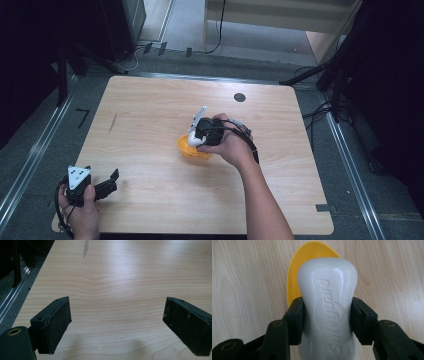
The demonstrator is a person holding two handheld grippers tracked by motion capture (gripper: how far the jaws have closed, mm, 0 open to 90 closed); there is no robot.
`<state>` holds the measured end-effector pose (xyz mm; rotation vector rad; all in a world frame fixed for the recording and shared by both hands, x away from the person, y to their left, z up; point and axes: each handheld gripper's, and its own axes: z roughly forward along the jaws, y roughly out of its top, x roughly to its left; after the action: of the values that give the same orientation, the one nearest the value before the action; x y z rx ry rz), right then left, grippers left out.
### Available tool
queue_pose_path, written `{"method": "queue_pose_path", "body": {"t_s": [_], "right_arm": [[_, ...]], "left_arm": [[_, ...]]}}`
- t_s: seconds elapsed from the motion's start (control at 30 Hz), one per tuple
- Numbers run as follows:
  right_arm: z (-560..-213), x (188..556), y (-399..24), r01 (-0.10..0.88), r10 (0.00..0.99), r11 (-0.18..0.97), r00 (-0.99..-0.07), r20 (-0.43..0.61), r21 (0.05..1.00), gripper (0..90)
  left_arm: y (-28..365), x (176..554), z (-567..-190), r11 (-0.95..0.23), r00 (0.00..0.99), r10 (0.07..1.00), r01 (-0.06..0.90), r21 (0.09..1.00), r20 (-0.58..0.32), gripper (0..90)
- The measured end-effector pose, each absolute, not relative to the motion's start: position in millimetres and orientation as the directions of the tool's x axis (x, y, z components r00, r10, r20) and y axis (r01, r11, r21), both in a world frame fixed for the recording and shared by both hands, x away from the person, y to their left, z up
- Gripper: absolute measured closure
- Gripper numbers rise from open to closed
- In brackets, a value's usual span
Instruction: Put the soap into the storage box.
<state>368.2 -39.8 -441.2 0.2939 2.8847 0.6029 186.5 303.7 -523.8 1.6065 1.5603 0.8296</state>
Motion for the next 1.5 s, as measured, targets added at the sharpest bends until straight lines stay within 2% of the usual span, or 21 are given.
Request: {"method": "queue_pose_path", "body": {"t_s": [0.7,1.03,1.17,1.5], "right_arm": [[-459.0,375.3,-25.7,0.09,0.15,0.923,-0.98,-0.133,0.374,50.8],[-463.8,378.8,-25.1,0.103,0.162,0.925,-0.978,-0.134,0.365,50.3],[-459.8,378.2,-26.9,0.116,0.176,0.91,-0.977,-0.117,0.398,39.8],[-449.0,378.2,-41.0,0.161,0.226,0.893,-0.968,-0.11,0.42,41.0]], "left_arm": [[303.7,186.7,-523.8,0.01,0.053,0.998,0.523,0.852,-0.044,8.3],[304.1,186.9,-523.8,0.01,0.052,0.998,0.522,0.853,-0.043,8.3],[304.1,186.9,-523.8,0.013,0.05,0.998,0.522,0.853,-0.046,8.3],[303.9,186.9,-523.8,0.01,0.051,0.998,0.521,0.854,-0.043,8.3]]}}
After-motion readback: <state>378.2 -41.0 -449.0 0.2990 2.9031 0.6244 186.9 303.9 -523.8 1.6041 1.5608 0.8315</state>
